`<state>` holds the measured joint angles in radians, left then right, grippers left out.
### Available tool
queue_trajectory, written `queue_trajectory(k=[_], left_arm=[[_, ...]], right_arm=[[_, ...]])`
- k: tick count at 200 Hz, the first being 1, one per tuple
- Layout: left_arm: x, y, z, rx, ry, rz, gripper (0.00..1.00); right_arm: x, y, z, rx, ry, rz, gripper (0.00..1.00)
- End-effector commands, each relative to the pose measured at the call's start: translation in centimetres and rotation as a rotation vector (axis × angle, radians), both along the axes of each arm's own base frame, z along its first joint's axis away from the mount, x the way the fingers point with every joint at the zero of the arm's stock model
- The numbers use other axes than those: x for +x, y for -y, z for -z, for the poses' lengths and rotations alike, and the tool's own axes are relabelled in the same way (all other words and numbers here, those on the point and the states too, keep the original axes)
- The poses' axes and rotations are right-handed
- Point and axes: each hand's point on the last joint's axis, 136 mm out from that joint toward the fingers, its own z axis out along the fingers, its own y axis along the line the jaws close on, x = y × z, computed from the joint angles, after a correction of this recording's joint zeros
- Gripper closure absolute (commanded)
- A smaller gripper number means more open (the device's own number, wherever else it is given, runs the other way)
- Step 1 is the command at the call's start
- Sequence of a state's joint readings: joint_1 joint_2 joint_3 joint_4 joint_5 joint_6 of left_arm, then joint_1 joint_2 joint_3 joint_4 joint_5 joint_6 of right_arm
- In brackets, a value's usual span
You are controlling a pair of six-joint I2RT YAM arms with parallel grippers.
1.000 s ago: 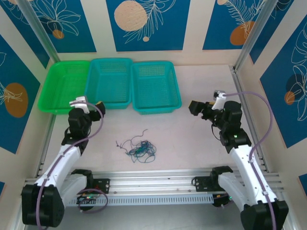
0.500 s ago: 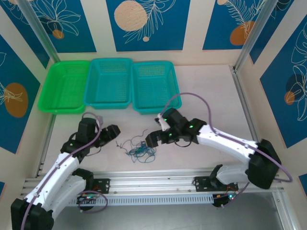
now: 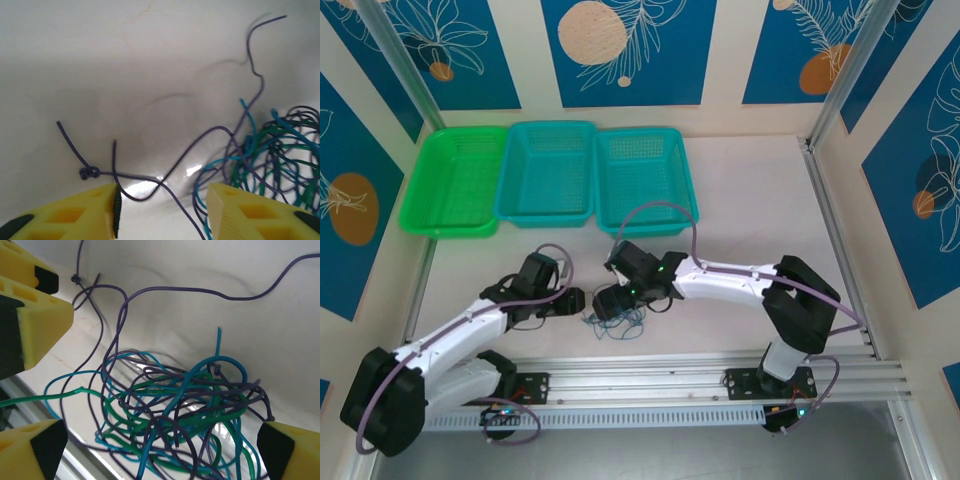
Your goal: Untangle the cables
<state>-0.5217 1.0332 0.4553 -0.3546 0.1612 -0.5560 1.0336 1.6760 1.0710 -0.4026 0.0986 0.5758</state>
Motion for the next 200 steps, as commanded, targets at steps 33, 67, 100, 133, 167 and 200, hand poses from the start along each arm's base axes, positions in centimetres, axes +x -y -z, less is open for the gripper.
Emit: queue_trajectory(k=[33, 67, 100, 133, 167, 200], left_arm=[[2.6, 2.2, -0.2, -0.022, 0.095, 0.067, 0.66], [2.6, 2.4, 0.9, -0.001, 0.056, 0.08, 0.86], [2.9, 0.3, 0.0, 0.083, 0.093, 0.007, 1.0], [3.9, -3.9, -4.1, 0.182, 0.204, -0.179, 1.0], [4.5, -7.7, -9.1, 0.211, 0.319, -0.335, 1.0], [4.7, -11.0, -11.8, 0.22, 0.359, -0.457, 1.0]], right_arm=[[1.1, -2.0, 1.5, -0.078, 0.104, 0.022, 0.09], [2.1, -0.7, 3.0, -0.146, 0.133, 0.101, 0.31], [3.1, 2.4, 4.1, -0.227, 0.166, 0.214, 0.69], [4.4, 9.2, 4.3, -0.31, 0.183, 0.445, 0.73], [4.9, 16.3, 4.0, -0.33, 0.176, 0.684, 0.71], [4.8, 22.0, 3.4, -0.289, 0.147, 0.931, 0.65]])
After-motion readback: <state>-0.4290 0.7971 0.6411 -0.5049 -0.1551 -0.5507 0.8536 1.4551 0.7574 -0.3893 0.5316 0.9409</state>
